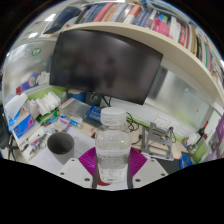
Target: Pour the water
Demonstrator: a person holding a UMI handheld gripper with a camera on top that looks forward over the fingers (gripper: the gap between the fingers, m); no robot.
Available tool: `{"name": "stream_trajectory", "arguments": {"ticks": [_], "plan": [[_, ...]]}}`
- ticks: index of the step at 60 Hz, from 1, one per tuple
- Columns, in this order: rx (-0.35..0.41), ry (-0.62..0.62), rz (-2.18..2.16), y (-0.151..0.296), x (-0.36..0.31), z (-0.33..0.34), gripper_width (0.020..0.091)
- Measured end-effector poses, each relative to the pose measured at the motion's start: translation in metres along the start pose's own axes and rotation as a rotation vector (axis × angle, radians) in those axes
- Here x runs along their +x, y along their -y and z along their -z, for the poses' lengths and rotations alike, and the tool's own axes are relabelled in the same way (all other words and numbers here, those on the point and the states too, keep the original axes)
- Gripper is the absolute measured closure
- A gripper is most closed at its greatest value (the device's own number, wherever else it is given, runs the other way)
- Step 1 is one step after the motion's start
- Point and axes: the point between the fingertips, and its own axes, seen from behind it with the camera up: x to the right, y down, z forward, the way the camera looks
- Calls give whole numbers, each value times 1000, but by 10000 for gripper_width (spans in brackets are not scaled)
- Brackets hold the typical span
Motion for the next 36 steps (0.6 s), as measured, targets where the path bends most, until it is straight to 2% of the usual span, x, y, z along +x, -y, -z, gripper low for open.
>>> {"name": "stream_trajectory", "arguments": {"ticks": [12, 20, 28, 30, 36], "plan": [[52, 11, -207, -35, 7, -25, 705], [84, 14, -256, -44, 2, -40, 706], [84, 27, -332, -61, -5, -57, 703], [109, 17, -337, -58, -5, -55, 704], [117, 0, -337, -61, -5, -52, 704]]}}
